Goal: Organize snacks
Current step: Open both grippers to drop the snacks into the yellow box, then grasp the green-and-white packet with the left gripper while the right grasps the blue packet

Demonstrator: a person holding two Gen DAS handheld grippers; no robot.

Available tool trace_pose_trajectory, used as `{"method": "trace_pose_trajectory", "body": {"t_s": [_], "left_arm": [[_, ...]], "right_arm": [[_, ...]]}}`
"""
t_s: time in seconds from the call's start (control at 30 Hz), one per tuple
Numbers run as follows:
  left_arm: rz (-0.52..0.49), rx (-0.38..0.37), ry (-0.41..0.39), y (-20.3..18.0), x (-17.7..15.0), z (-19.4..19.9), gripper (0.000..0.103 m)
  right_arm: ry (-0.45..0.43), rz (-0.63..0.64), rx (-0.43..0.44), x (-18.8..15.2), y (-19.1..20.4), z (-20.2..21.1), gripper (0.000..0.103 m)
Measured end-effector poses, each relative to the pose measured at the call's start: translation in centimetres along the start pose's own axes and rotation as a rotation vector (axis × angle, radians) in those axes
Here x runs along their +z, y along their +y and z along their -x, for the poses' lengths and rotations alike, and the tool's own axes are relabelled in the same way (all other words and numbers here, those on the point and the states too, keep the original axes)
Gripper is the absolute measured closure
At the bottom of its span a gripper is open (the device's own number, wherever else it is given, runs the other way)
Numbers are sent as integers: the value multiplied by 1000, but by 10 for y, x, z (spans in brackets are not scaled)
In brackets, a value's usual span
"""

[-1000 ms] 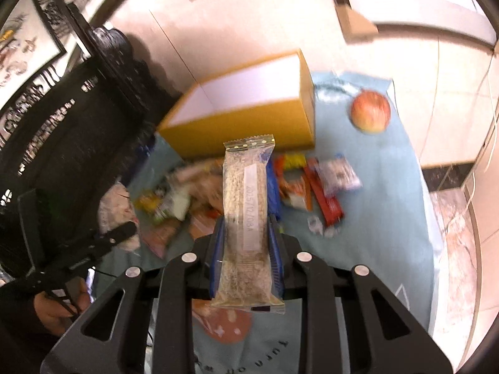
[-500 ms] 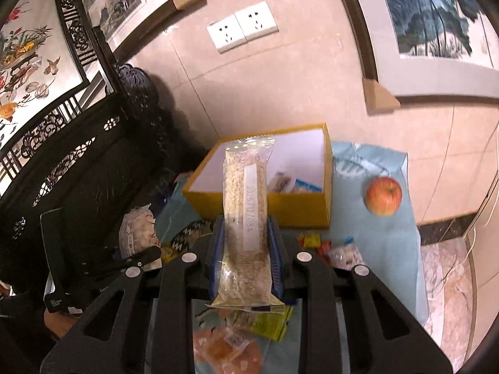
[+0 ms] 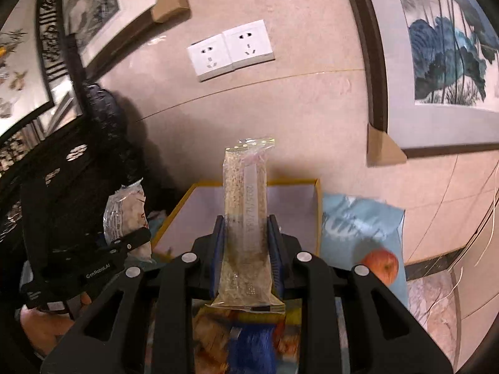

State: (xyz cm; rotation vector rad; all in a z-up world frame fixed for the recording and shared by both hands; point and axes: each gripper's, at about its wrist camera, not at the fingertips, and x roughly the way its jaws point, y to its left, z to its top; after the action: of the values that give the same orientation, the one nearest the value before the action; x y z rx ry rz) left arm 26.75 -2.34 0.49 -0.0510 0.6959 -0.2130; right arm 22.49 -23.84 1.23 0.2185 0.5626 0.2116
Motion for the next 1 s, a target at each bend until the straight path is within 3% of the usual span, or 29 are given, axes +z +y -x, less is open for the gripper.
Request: {"method": "trace_pose_trajectory", "body": {"t_s": [0.07,0.1,0.13,0.17,0.27,0.43,0.53,0.73,1.0], "left_arm": [[20,-4,7,-1,19,-21,54],[37,-7,2,1,24,-28,48],[60,-7,-6,4,29,-34,21],[86,16,-12,7,32,-40,11],[113,24,8,14,33,-48,11],[34,65,26,17,13,-40,11],[37,88,21,24,-5,-24,11],[53,98,59,36,-66,5,11],[22,91,184,41,-172,23,11]], "right_arm": [[2,5,-28,10,-1,-24,76],[4,16,-36,12,-1,-32,75],[26,39,-56,15,1,-44,71],[51,57,-68,17,4,-52,64],[51,125,-83,19,14,-56,52],[70,79,-75,5,3,-43,52],[86,75,-74,-11,0,-32,52],[160,49,-64,-72,0,-7,47],[286,90,-72,-164,18,10,43]]}}
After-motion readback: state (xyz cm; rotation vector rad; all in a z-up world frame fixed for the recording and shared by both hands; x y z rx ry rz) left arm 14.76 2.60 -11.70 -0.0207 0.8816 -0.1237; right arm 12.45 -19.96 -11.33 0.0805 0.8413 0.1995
